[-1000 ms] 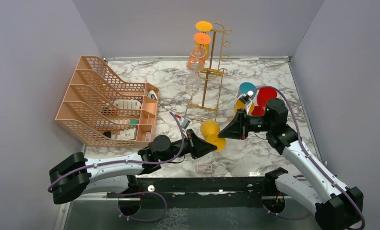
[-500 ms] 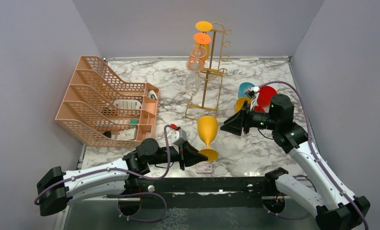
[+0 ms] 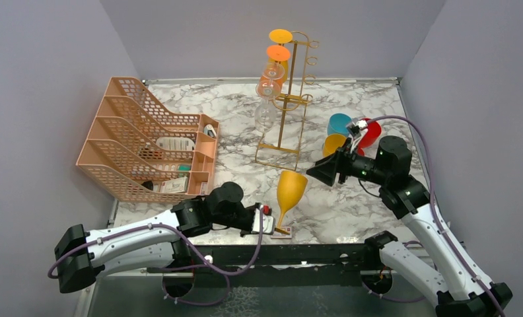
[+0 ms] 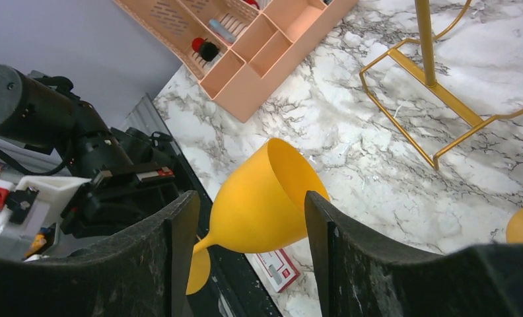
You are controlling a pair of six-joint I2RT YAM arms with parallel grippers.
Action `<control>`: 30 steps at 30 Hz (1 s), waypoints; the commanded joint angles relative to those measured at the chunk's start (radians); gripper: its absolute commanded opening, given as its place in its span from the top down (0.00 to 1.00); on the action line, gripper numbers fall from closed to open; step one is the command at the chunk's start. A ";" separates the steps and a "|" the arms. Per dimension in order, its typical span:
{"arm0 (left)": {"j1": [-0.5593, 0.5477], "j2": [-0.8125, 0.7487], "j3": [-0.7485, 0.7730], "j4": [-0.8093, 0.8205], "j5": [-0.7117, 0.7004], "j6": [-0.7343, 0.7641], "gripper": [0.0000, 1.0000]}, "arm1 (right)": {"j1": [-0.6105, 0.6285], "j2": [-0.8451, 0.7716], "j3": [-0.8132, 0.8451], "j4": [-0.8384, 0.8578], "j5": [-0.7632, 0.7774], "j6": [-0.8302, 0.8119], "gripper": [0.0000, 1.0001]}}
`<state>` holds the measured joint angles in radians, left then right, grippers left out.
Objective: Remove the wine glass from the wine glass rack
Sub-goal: Place the wine glass at the center of the board.
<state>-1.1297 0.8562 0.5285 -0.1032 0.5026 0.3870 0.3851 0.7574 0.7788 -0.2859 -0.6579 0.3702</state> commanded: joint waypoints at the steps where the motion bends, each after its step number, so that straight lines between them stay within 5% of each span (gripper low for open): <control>1: -0.001 -0.003 0.005 -0.110 0.072 0.207 1.00 | 0.002 0.017 -0.008 0.031 -0.042 0.012 0.37; 17: 0.000 -0.121 -0.115 0.002 0.048 0.234 1.00 | 0.043 0.327 0.007 0.141 -0.389 0.151 0.38; 30: 0.000 -0.126 -0.127 -0.038 -0.015 0.232 1.00 | 0.113 0.422 0.017 0.127 -0.439 0.115 0.61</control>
<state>-1.1309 0.7235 0.4088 -0.1520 0.5182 0.5968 0.4862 1.1778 0.7788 -0.1730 -1.0302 0.4957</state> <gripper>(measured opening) 0.026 0.394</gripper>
